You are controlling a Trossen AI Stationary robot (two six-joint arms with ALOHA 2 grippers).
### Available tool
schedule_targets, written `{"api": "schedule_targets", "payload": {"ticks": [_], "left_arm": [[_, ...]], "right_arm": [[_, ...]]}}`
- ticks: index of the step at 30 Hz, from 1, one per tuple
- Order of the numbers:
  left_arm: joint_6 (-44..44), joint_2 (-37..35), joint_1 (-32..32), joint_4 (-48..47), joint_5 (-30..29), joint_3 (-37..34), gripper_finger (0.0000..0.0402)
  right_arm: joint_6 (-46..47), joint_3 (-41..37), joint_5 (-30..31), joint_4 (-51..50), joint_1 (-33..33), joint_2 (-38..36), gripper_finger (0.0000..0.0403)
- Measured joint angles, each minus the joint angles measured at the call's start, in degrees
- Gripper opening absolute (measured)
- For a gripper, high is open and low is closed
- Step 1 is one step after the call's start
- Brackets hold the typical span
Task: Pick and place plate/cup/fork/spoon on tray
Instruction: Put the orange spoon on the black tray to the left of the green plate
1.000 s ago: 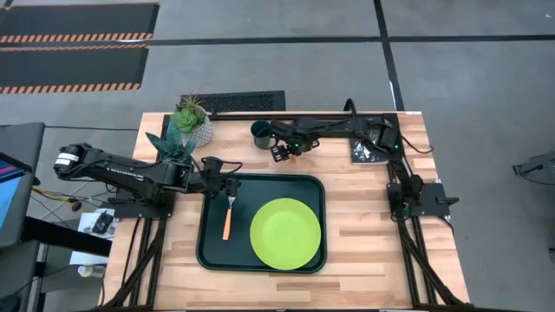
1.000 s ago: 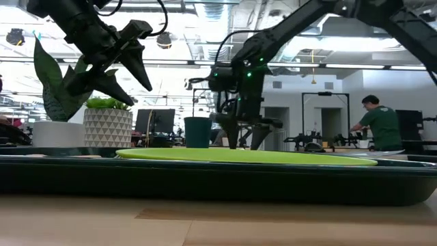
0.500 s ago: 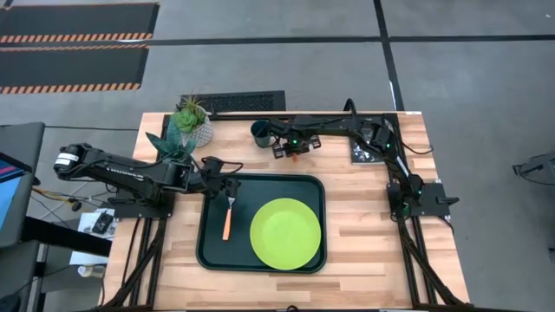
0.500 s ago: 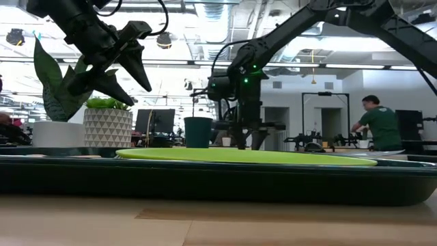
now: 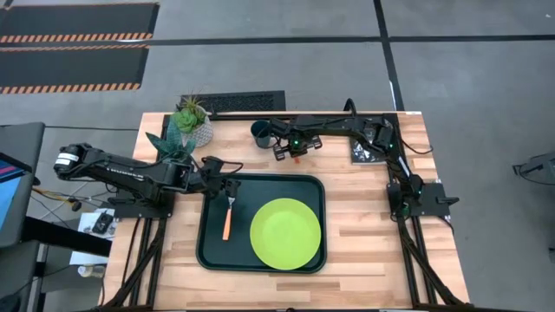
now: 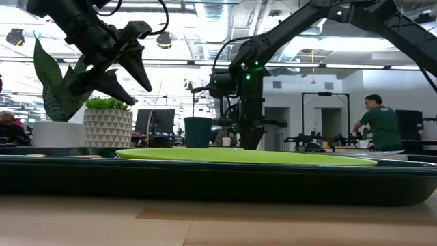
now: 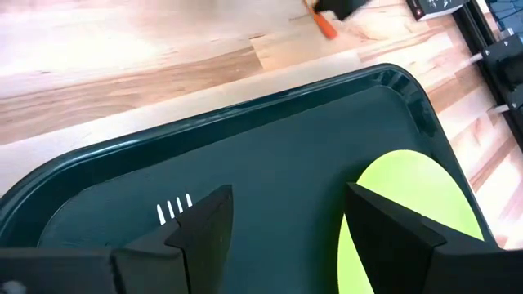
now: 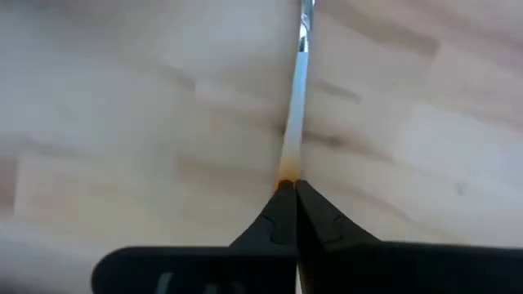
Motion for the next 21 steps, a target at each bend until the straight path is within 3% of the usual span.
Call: {"api": "schedule_targets", "payload": {"ticks": [11,15,21], "left_arm": [[-0.1,0.0,0.0,0.4,-1.0,0.0,0.0219],[-0.1,0.0,0.0,0.3,-1.1,0.0,0.0219],[-0.1,0.0,0.0,0.3,-1.1,0.0,0.0219]], "right_arm": [[-2.9,0.2,3.1,-0.7,0.0,-4.1,0.0016],[-3.6,0.2,2.9,0.5,-0.4,-3.2,0.0065],[-5.5,0.3,4.5,4.1,-0.9,-1.2,0.0168]]}}
